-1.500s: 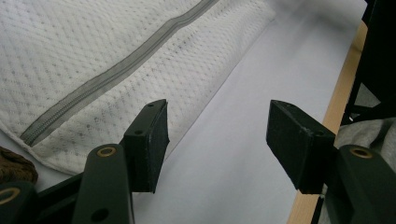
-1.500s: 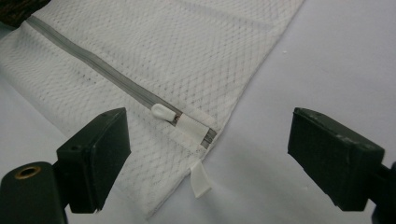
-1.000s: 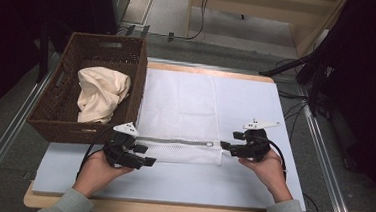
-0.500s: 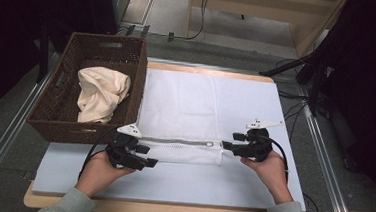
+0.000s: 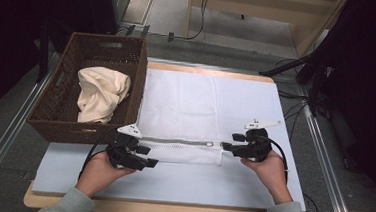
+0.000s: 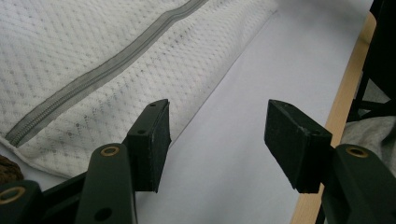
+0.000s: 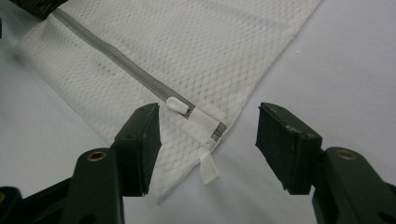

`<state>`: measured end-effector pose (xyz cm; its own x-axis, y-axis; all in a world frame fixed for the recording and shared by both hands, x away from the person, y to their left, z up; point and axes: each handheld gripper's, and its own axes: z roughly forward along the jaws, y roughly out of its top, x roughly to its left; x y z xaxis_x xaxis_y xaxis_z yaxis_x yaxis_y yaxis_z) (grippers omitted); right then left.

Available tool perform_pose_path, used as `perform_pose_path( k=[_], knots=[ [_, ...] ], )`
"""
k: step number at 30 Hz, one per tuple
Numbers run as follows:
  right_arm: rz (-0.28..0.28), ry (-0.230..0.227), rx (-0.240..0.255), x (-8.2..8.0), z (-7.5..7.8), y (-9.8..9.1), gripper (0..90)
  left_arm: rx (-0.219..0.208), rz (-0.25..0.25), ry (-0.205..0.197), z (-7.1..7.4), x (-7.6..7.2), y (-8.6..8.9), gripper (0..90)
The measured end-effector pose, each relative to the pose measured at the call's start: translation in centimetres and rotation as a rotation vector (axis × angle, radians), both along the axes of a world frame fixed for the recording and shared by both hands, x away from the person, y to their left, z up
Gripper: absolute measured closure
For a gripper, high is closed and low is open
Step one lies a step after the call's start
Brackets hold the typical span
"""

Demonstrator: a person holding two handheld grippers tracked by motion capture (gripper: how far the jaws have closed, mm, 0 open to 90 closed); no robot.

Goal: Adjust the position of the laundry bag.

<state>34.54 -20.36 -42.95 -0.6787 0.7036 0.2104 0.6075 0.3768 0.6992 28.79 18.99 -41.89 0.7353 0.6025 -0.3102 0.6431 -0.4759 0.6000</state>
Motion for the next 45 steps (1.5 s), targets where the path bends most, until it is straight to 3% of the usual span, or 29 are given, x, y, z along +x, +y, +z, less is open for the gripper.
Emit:
perform_pose_path(
  k=[6,8,10,20,29,34,40,42,45],
  knots=[
    [0.003,-0.003,0.002,0.2,0.1,-0.1,38.4,0.007,0.029,-0.006,0.3,-0.8,0.4,40.7],
    [0.024,-0.010,0.006,0.3,0.2,0.0,37.5,0.015,0.022,-0.033,0.6,-1.2,0.6,40.5],
    [0.045,-0.028,-0.003,0.6,0.3,0.3,36.0,0.010,0.049,-0.036,0.5,-1.4,1.1,40.4],
    [0.005,-0.023,-0.045,2.2,0.2,1.0,36.8,0.024,0.101,-0.028,-0.1,-1.9,2.6,42.0],
    [-0.029,-0.022,-0.030,3.9,0.1,1.3,39.0,0.047,0.167,-0.058,-0.5,-3.0,4.0,42.4],
    [-0.045,-0.027,-0.013,5.1,0.0,2.3,39.9,0.078,0.178,-0.039,-1.6,-2.8,3.7,44.0],
    [-0.062,-0.049,-0.019,6.3,-0.4,3.0,41.0,0.100,0.198,-0.050,-2.6,-2.0,3.4,45.2],
    [-0.085,-0.035,0.016,7.1,-0.7,3.3,41.1,0.094,0.223,-0.043,-2.8,-1.7,3.6,46.3],
    [-0.096,-0.038,0.019,8.0,-1.3,3.8,41.8,0.125,0.224,-0.068,-3.1,-1.6,3.3,47.3]
  ],
)
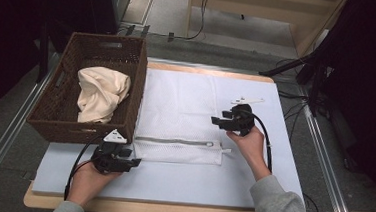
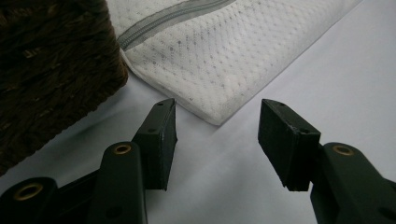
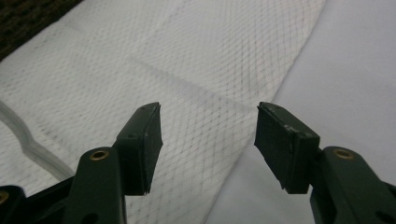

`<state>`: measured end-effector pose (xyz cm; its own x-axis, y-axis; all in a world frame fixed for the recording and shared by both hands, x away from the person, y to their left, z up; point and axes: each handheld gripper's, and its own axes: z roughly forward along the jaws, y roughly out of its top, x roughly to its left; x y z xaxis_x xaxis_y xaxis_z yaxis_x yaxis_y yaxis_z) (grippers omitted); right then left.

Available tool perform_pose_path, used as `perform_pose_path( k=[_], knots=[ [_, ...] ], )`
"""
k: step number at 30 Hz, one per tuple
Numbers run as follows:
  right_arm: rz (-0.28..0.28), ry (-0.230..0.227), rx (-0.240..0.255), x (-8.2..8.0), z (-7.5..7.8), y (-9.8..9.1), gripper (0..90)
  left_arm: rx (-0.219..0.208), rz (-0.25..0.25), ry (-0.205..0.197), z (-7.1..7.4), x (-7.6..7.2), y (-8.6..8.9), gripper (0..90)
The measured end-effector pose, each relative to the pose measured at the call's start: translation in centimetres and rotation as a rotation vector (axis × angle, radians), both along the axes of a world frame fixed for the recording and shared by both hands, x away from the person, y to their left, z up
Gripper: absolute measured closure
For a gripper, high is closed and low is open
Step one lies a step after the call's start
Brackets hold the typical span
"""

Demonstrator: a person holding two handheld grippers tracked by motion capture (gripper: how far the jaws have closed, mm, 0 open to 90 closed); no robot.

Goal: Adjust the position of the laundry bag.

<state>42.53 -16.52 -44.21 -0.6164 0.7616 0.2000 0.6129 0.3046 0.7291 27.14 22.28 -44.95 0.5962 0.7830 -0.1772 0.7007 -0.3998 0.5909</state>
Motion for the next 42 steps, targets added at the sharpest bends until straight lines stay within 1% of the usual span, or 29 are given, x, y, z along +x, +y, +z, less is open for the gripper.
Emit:
perform_pose_path(
  k=[1,2,3,4,5,10,12,13,15,16,17,18,19,21,22,23,24,25,27,28,29,30,32,34,35,36,37,39,42],
  knots=[
    [0.003,0.008,-0.041,0.5,-0.4,0.4,41.6,0.017,-0.008,-0.012,-0.2,0.1,-0.3,47.3],
    [0.004,0.000,-0.058,0.7,-0.6,0.4,41.6,0.015,-0.007,-0.011,-0.4,0.3,-0.4,47.3],
    [0.004,0.000,-0.058,0.7,-0.6,0.4,41.6,0.015,-0.007,-0.011,-0.4,0.3,-0.4,47.3],
    [-0.001,0.015,-0.068,1.1,-1.1,0.5,41.5,0.007,-0.013,-0.027,-0.5,0.4,-0.6,47.4],
    [-0.005,0.030,-0.076,1.2,-1.4,0.5,40.7,0.007,-0.013,-0.027,-0.5,0.4,-0.6,47.1],
    [-0.005,0.049,-0.106,1.8,-2.2,0.6,40.6,0.024,-0.009,-0.041,-0.5,0.5,-1.1,47.6],
    [-0.006,0.063,-0.111,2.0,-2.6,0.9,45.3,0.014,-0.005,-0.047,-0.6,0.5,-1.3,48.0],
    [-0.010,0.069,-0.114,2.4,-2.7,1.2,50.4,0.018,0.000,-0.046,-0.6,0.6,-1.3,49.1],
    [-0.012,0.072,-0.106,2.6,-2.7,1.3,51.8,0.015,0.019,-0.041,-0.6,0.7,-1.4,49.9],
    [-0.017,0.061,-0.112,2.7,-2.8,1.7,55.9,0.019,0.022,-0.043,-0.6,0.7,-1.5,51.4],
    [-0.017,0.061,-0.112,2.7,-2.8,1.7,55.9,0.027,0.026,-0.049,-0.6,0.6,-1.6,51.4],
    [-0.018,0.029,-0.148,2.5,-2.8,2.3,59.2,0.037,0.035,-0.058,-0.6,0.5,-1.9,53.3],
    [-0.021,0.022,-0.157,2.4,-2.8,2.5,60.2,0.053,0.035,-0.070,-0.6,0.5,-2.1,54.9],
    [-0.023,0.020,-0.169,2.4,-2.8,2.6,62.6,0.053,0.038,-0.072,-0.7,0.5,-2.1,57.4],
    [-0.040,0.023,-0.175,2.4,-2.7,2.6,70.6,0.029,0.052,-0.069,-0.7,0.5,-2.3,57.5],
    [-0.040,0.023,-0.175,2.4,-2.7,2.6,70.6,0.029,0.052,-0.069,-0.7,0.5,-2.3,58.8],
    [-0.042,0.027,-0.159,2.4,-2.8,2.4,79.3,-0.015,0.057,-0.058,-0.9,0.5,-2.8,60.6],
    [-0.042,0.027,-0.159,2.4,-2.8,2.4,79.3,-0.015,0.057,-0.058,-0.9,0.5,-2.8,63.2],
    [-0.023,0.048,-0.129,2.4,-2.8,2.3,84.8,0.037,0.050,-0.087,-0.9,0.4,-3.3,66.3],
    [-0.020,0.037,-0.141,2.4,-2.8,2.4,86.8,0.065,0.051,-0.101,-0.9,0.3,-3.5,69.3],
    [-0.017,0.040,-0.149,2.4,-2.7,2.5,88.9,0.069,0.051,-0.102,-0.9,0.3,-3.5,72.3],
    [-0.015,0.049,-0.141,2.5,-2.7,2.5,89.7,0.055,0.065,-0.088,-0.9,0.6,-3.1,78.1],
    [-0.019,0.050,-0.143,2.6,-2.7,2.5,90.0,0.045,0.072,-0.083,-0.9,0.7,-3.0,84.0],
    [-0.023,0.062,-0.144,2.6,-2.6,2.6,90.0,0.037,0.076,-0.070,-0.9,0.9,-2.9,86.2],
    [-0.025,0.068,-0.142,2.6,-2.6,2.6,90.0,0.020,0.084,-0.047,-0.8,1.0,-2.7,86.8],
    [-0.025,0.068,-0.142,2.6,-2.6,2.6,90.0,0.020,0.084,-0.047,-0.8,1.0,-2.7,87.0],
    [-0.026,0.071,-0.143,2.7,-2.5,2.7,90.0,0.001,0.085,-0.030,-0.7,1.1,-2.6,87.0],
    [-0.025,0.076,-0.142,2.8,-2.4,2.5,90.0,0.007,0.076,-0.014,-0.5,1.1,-2.6,87.9],
    [-0.029,0.080,-0.142,2.8,-2.3,2.3,90.0,0.022,0.071,-0.016,-0.4,1.1,-2.7,88.5]
  ],
)
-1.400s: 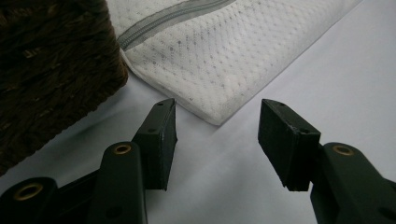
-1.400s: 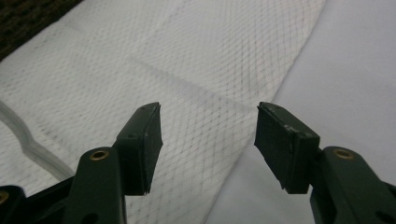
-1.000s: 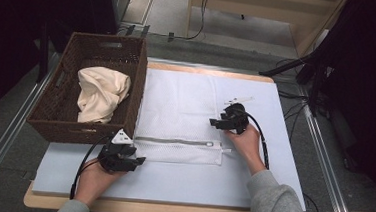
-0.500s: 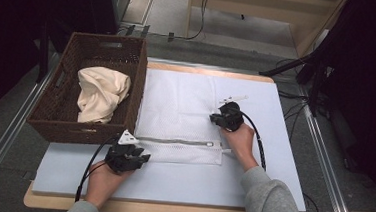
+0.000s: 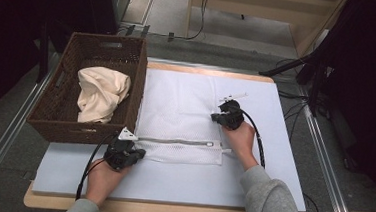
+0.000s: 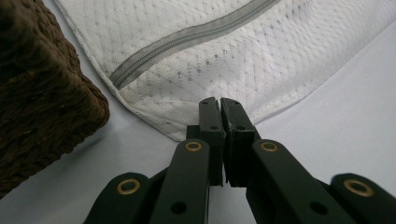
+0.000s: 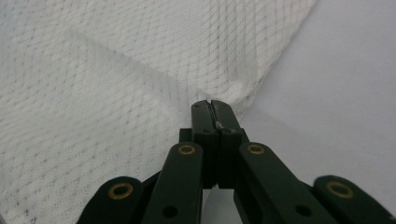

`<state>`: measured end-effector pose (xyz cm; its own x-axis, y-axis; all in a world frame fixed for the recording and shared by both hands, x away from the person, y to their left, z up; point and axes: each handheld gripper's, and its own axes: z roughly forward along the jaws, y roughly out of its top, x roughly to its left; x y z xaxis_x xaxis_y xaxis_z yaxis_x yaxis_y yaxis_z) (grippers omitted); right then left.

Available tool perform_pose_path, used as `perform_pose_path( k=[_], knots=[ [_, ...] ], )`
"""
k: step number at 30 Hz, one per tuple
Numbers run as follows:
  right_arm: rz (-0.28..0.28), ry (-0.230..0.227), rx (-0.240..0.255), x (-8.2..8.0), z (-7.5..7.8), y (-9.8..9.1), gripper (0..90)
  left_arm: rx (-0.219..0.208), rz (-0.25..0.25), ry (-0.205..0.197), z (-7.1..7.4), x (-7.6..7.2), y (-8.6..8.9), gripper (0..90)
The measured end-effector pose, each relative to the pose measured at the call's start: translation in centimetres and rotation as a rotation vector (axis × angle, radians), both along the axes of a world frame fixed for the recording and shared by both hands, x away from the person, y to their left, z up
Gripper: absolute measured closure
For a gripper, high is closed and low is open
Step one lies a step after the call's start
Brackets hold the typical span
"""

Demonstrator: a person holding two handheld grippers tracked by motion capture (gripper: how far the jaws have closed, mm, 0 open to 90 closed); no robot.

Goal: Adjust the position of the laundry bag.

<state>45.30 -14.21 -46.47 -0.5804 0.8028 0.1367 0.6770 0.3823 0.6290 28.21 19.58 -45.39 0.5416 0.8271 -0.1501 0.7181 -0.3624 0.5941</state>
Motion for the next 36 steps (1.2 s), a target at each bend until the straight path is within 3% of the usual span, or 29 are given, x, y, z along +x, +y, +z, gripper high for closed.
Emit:
perform_pose_path(
  k=[7,10,19,30,36],
  knots=[
    [-0.016,0.004,0.009,-0.1,0.4,-0.8,90.0,-0.001,-0.020,-0.014,0.5,-0.4,-0.4,88.7],
    [-0.024,0.008,0.008,-0.3,0.5,-1.2,90.0,-0.041,-0.026,-0.006,0.8,-0.4,-0.5,88.8],
    [-0.053,0.010,0.005,-0.8,0.6,-2.5,90.0,-0.032,-0.064,-0.023,1.3,-0.2,-1.5,88.7],
    [-0.114,0.024,0.010,-1.8,0.5,-5.3,90.0,-0.024,-0.138,-0.011,1.4,0.7,-3.4,88.5],
    [-0.146,0.028,0.022,-2.4,0.5,-6.8,90.0,-0.041,-0.193,0.005,1.2,1.3,-4.6,88.2]
  ],
)
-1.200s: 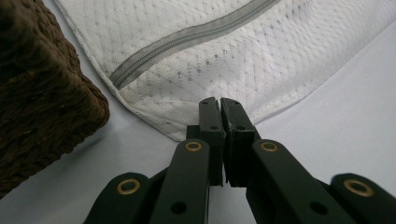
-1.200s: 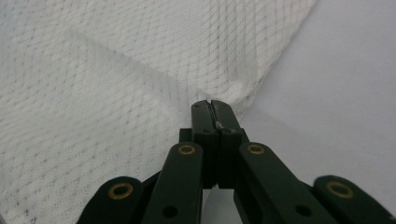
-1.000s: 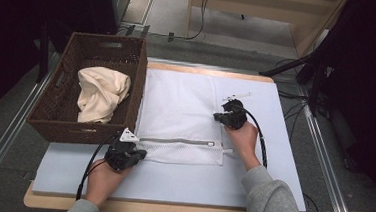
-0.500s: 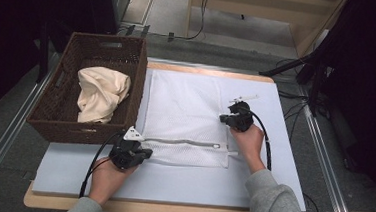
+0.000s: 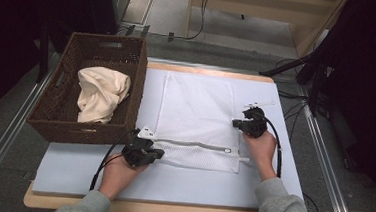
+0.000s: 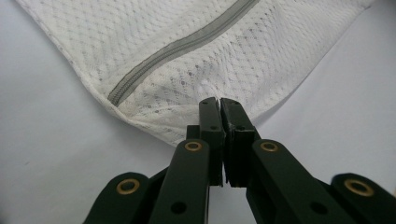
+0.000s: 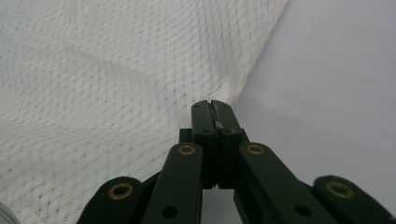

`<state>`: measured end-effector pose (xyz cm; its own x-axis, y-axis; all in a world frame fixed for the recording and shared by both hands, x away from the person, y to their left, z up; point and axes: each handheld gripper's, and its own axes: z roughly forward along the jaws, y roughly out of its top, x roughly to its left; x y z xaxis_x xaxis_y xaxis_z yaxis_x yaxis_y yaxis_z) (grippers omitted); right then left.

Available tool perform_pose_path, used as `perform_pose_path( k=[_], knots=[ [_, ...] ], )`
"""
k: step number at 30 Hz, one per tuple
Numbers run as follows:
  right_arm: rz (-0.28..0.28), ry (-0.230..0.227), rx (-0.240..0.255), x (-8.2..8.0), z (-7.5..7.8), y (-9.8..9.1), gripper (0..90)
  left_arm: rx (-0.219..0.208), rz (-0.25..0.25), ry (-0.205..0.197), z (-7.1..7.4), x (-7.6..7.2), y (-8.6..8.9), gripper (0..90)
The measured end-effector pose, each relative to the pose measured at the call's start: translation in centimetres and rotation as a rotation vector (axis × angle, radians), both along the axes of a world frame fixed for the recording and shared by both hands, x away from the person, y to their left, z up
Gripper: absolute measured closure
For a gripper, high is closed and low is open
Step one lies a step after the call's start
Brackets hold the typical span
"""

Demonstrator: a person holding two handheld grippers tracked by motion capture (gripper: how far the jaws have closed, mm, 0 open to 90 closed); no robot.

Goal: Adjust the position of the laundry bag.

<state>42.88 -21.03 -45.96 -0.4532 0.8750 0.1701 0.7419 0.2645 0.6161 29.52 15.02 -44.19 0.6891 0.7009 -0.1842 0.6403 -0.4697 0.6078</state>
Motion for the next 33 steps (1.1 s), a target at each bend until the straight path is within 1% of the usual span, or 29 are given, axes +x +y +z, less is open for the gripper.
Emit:
perform_pose_path(
  k=[2,3,6,10,11,13,15,16,17,19,20,21,22,23,24,25,26,27,28,30,31,32,33],
  knots=[
    [-0.017,0.009,0.009,-0.3,0.0,-0.9,90.0,-0.001,-0.018,0.007,-0.1,0.1,-0.4,88.2],
    [-0.016,0.006,0.007,-0.4,-0.1,-1.0,90.0,0.002,-0.031,0.013,-0.2,0.2,-0.7,88.2],
    [-0.029,0.008,0.006,-0.6,-0.1,-1.3,90.0,0.002,-0.038,0.022,-0.3,0.3,-0.9,88.1],
    [-0.032,0.009,0.000,-0.6,-0.2,-1.4,90.0,-0.015,-0.043,0.042,-0.3,0.3,-1.0,88.1],
    [-0.032,0.009,0.000,-0.6,-0.2,-1.4,90.0,-0.015,-0.043,0.042,-0.3,0.3,-1.0,88.1],
    [-0.031,0.012,-0.004,-0.5,-0.3,-1.3,89.9,-0.019,-0.048,0.065,-0.7,0.1,-1.2,87.9],
    [-0.025,0.015,-0.008,-0.5,-0.4,-1.2,89.7,-0.014,-0.046,0.064,-0.8,0.0,-1.2,87.5],
    [-0.024,0.016,-0.011,-0.5,-0.5,-1.2,89.6,-0.013,-0.046,0.075,-1.0,0.1,-1.2,87.3],
    [-0.021,0.017,-0.016,-0.5,-0.5,-1.2,89.5,-0.013,-0.046,0.075,-1.0,0.1,-1.2,87.0],
    [-0.018,0.018,-0.016,-0.5,-0.5,-1.1,89.2,-0.023,-0.044,0.084,-1.1,0.2,-1.1,86.2],
    [-0.019,0.020,-0.010,-0.5,-0.6,-1.2,85.5,-0.037,-0.054,0.088,-0.9,0.3,-0.8,84.4],
    [-0.019,0.020,-0.010,-0.5,-0.6,-1.2,85.5,-0.037,-0.054,0.088,-0.9,0.3,-0.8,83.1],
    [-0.012,0.038,0.010,-0.4,-0.7,-1.3,77.5,-0.041,-0.063,0.095,-0.6,0.4,-0.7,81.0],
    [-0.012,0.038,0.010,-0.4,-0.7,-1.3,77.5,-0.041,-0.063,0.095,-0.6,0.4,-0.7,78.9],
    [-0.009,0.039,0.005,-0.4,-0.7,-1.4,74.6,-0.048,-0.058,0.084,-0.3,0.4,-0.6,78.9],
    [-0.012,0.031,-0.002,-0.5,-0.6,-1.4,71.2,-0.060,-0.061,0.080,0.0,0.4,-0.4,76.2],
    [-0.019,0.019,0.023,-0.7,-0.3,-1.7,64.5,-0.074,-0.057,0.091,0.3,0.4,-0.2,65.7],
    [-0.019,0.019,0.023,-0.7,-0.3,-1.7,64.5,-0.074,-0.057,0.091,0.3,0.4,-0.2,59.5],
    [-0.013,0.013,0.030,-0.8,-0.2,-1.7,61.5,-0.077,-0.060,0.092,0.5,0.5,0.0,59.5],
    [0.000,-0.010,0.031,-1.3,0.2,-1.9,57.3,-0.084,-0.049,0.086,0.6,0.4,0.2,48.4],
    [0.006,-0.008,0.033,-1.6,0.4,-2.0,56.0,-0.095,-0.049,0.088,0.6,0.4,0.3,45.1],
    [0.013,-0.001,0.047,-2.1,0.7,-2.2,54.0,-0.105,-0.050,0.089,0.6,0.4,0.4,40.0],
    [0.016,0.004,0.059,-2.5,1.0,-2.3,53.8,-0.118,-0.044,0.081,0.8,0.4,0.5,38.1]
  ],
)
